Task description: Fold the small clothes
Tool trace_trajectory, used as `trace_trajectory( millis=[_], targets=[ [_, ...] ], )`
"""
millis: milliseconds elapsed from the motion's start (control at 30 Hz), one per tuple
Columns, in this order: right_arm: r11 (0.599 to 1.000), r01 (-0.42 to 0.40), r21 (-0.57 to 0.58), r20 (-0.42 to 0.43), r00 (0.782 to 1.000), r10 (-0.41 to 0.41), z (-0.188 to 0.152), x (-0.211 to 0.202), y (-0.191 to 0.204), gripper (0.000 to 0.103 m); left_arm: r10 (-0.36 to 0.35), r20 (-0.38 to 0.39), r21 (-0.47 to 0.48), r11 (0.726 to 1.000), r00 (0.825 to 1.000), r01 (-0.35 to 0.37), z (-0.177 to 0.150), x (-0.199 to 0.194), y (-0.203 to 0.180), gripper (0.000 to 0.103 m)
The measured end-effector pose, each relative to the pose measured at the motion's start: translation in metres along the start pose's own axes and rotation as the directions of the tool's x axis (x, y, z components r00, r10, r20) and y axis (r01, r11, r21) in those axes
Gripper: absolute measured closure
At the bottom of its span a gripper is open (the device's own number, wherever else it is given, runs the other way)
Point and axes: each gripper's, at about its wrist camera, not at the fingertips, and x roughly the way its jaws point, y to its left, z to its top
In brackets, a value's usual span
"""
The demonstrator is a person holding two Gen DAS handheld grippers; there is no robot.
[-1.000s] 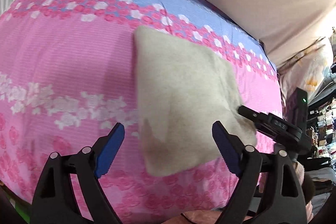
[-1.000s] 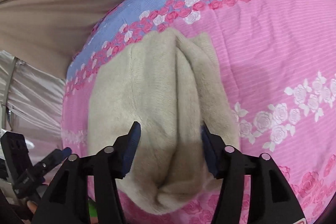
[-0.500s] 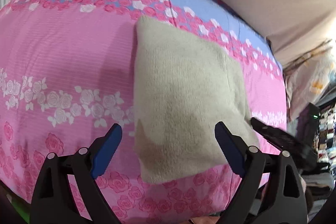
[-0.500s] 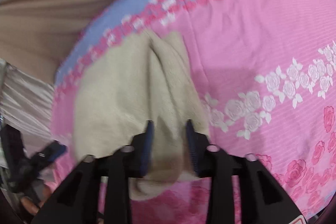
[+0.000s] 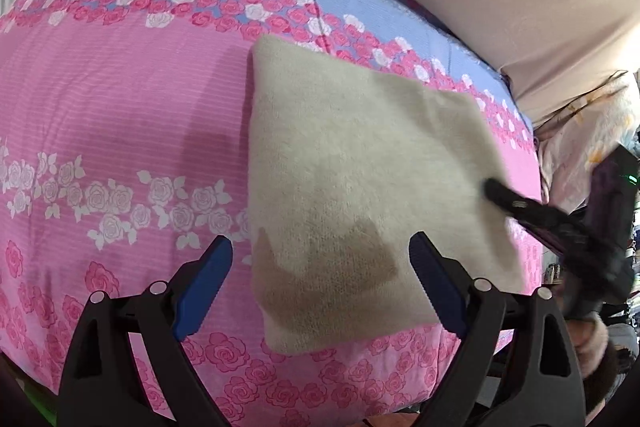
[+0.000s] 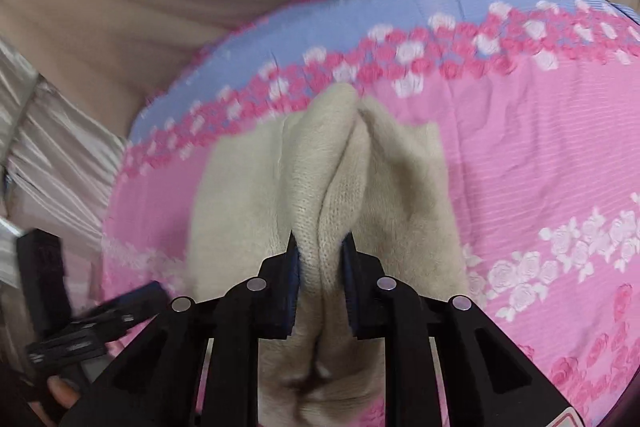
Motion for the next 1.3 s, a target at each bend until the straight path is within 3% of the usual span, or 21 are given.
trace_trajectory(
  millis=[67,133,167,233,267,333,367,500,667,733,867,933,1000,1033,1067,1100,1233,1300],
  targets=[
    [0.995,0.098,-0.028,-0.011,0.995,-0.098,-0.01,0.003,-0.014,0.085,-0.001,0.007,-0.003,1.0,1.0,0.001,0.0,0.0,-0.001,0.014],
    [0.983,0.177,-0.047,-0.117,0.976,-0.181,-0.023,0.04,-0.039,0.079,0.0,-0.014,-0.011,1.0,1.0,-0.001,0.001,0.01,-0.001,0.014],
    [0.986,0.165,-0.014,-0.15,0.975,-0.165,-0.031,0.051,-0.048,0.075,-0.004,-0.028,-0.015,1.0,1.0,0.003,0.001,0.017,-0.002,0.014],
    [0.991,0.105,0.087,-0.099,0.99,-0.097,-0.029,0.04,-0.055,0.065,0.014,-0.052,-0.02,1.0,0.999,-0.015,0.003,0.029,-0.005,0.014],
    [0.989,0.107,0.106,-0.071,0.992,-0.1,-0.027,0.033,-0.054,0.059,0.016,-0.057,-0.018,1.0,0.998,-0.018,0.004,0.033,-0.006,0.014],
    [0.986,0.125,0.108,-0.024,0.992,-0.123,-0.023,0.023,-0.052,0.036,0.035,-0.057,-0.016,0.999,0.998,-0.036,0.006,0.04,-0.008,0.014],
    [0.988,0.127,0.092,-0.031,0.992,-0.124,-0.02,0.026,-0.054,0.033,0.038,-0.058,-0.018,0.999,0.998,-0.039,0.006,0.042,-0.009,0.014],
    [0.986,0.1,0.135,-0.134,0.988,-0.082,-0.013,0.059,-0.073,0.031,0.045,-0.094,-0.029,0.998,0.995,-0.048,0.009,0.059,-0.01,0.013],
    [0.94,-0.035,0.34,-0.161,0.982,0.095,-0.019,0.084,-0.088,0.026,0.047,-0.127,-0.041,0.998,0.991,-0.052,0.015,0.074,-0.008,0.009],
    [0.922,-0.063,0.383,-0.141,0.982,0.126,-0.021,0.086,-0.091,0.02,0.032,-0.145,-0.049,0.998,0.989,-0.04,0.017,0.079,-0.005,0.009],
    [0.937,-0.044,0.346,-0.162,0.981,0.106,-0.017,0.09,-0.08,0.025,-0.01,-0.182,-0.064,0.998,0.983,-0.002,0.021,0.085,0.0,0.01],
    [0.948,-0.032,0.317,-0.159,0.983,0.086,-0.016,0.087,-0.073,0.04,-0.053,-0.196,-0.079,0.996,0.979,0.038,0.022,0.086,0.003,0.019],
    [0.956,-0.031,0.292,-0.152,0.985,0.078,-0.013,0.084,-0.063,0.052,-0.111,-0.216,-0.096,0.991,0.97,0.092,0.025,0.085,0.006,0.038],
    [0.959,-0.034,0.282,-0.143,0.987,0.077,-0.012,0.08,-0.058,0.057,-0.131,-0.223,-0.102,0.989,0.966,0.11,0.026,0.084,0.007,0.043],
    [0.964,-0.039,0.265,-0.126,0.989,0.075,-0.01,0.072,-0.051,0.058,-0.157,-0.227,-0.116,0.984,0.961,0.133,0.029,0.079,0.011,0.056],
    [0.967,-0.048,0.249,-0.109,0.991,0.077,-0.009,0.065,-0.043,0.06,-0.181,-0.226,-0.132,0.979,0.957,0.155,0.033,0.073,0.014,0.062],
    [0.981,-0.085,0.174,-0.07,0.993,0.099,-0.011,0.027,-0.013,0.063,-0.239,-0.183,-0.122,0.968,0.954,0.22,0.04,0.024,0.022,0.063],
    [0.989,-0.06,0.135,-0.065,0.995,0.069,-0.02,0.025,-0.007,0.063,-0.235,-0.172,-0.119,0.969,0.957,0.217,0.037,0.011,0.032,0.053]
  ],
)
